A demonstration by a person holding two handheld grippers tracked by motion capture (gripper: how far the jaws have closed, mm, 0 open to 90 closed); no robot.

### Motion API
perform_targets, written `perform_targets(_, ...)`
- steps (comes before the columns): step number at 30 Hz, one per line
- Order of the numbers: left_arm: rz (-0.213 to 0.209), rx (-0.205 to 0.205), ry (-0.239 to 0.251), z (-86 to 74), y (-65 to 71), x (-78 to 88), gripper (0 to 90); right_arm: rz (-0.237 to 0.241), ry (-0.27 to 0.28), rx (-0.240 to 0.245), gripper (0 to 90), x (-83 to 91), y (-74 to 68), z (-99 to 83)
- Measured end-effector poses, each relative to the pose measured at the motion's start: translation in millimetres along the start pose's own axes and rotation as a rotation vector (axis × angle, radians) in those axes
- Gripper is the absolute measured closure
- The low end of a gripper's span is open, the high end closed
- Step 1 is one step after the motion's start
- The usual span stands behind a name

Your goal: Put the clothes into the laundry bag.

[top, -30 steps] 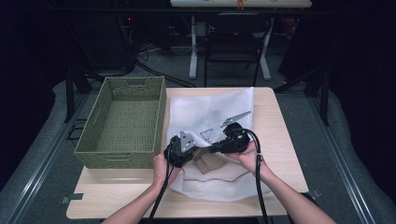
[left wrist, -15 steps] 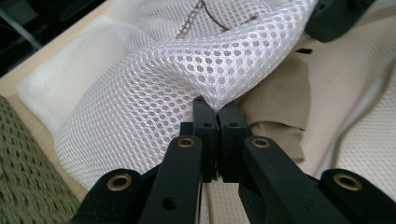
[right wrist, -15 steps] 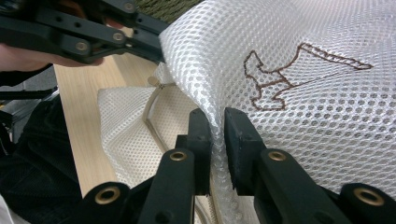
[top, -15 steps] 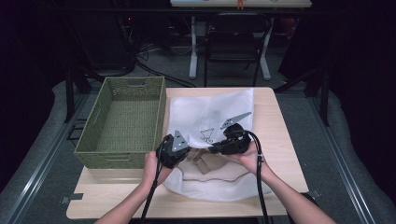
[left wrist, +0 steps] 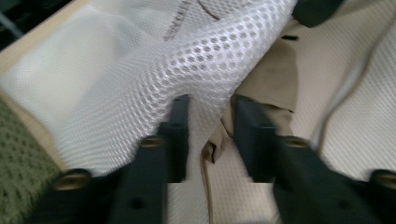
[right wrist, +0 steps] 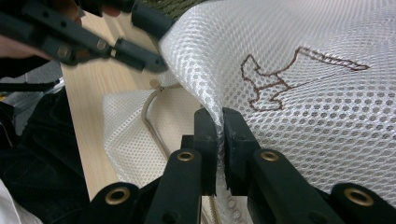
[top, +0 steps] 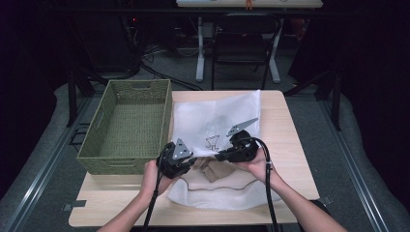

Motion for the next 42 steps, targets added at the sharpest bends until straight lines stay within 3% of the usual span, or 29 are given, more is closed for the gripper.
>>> perform_targets(1,0.008,-0.002,0.006,-0.5,1.0,-2.6,52.7,-0.001,0.005,-0.003,85.7,0.7,2.2,-0.3)
perform_targets(2,0.030,-0.002,0.015,-0.4,2.0,-4.3,47.7,0.001,0.010,-0.011,85.7,0.9,3.2,-0.2)
perform_targets(5,0.102,-0.033,-0.005,-2.1,5.8,-14.5,45.6,0.005,0.013,-0.018,85.7,1.1,4.0,-0.4)
perform_targets(7,0.135,-0.052,-0.044,-6.1,5.1,-22.9,53.6,0.006,0.011,-0.019,85.6,1.2,4.0,-1.1)
perform_targets(9,0.147,-0.063,-0.051,-9.1,2.1,-27.3,67.7,0.003,0.009,-0.022,85.6,1.7,3.6,-1.9)
perform_targets(10,0.123,-0.068,-0.051,-8.9,-0.4,-26.5,80.4,-0.002,0.006,-0.019,85.6,2.4,3.3,-3.2)
perform_targets(11,0.123,-0.068,-0.051,-8.9,-0.4,-26.5,85.2,-0.002,0.006,-0.019,85.6,2.4,3.3,-3.2)
perform_targets(14,0.098,-0.119,-0.081,-5.2,2.5,-19.0,87.6,-0.003,-0.011,-0.012,85.6,2.0,2.2,-5.0)
perform_targets(16,0.064,-0.143,-0.108,-5.2,3.3,-12.7,88.4,-0.001,-0.015,-0.008,85.6,2.5,3.3,-6.0)
perform_targets(20,0.029,-0.146,-0.125,-5.4,0.2,-7.5,88.1,0.006,-0.029,-0.006,85.4,1.5,4.2,-7.7)
perform_targets(25,-0.048,-0.148,-0.170,-8.1,-0.2,-6.0,86.3,0.013,-0.047,-0.001,85.3,-0.4,2.4,-10.3)
perform_targets(31,-0.087,-0.138,-0.187,-13.1,2.5,-3.4,84.1,0.014,-0.056,-0.003,85.3,0.7,2.9,-13.4)
perform_targets(37,-0.127,-0.106,-0.175,-21.4,1.7,-0.9,88.9,0.015,-0.067,0.002,85.3,-0.2,2.2,-15.8)
perform_targets(38,-0.149,-0.105,-0.180,-21.6,2.0,-1.0,88.9,0.017,-0.071,0.007,85.3,-0.3,1.6,-16.0)
perform_targets(42,-0.152,-0.130,-0.203,-24.8,6.1,-5.3,89.1,0.026,-0.086,0.009,85.3,-1.6,0.7,-19.7)
Point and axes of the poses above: each handheld gripper's, and its own axes: x roughly backward along the jaws, z roughly out of its top, y roughly to its right, the point moved 4 cm from there along -x, roughly forward along the jaws, and after that the axes turned 14 degrees about x, right-handed, at the moved point
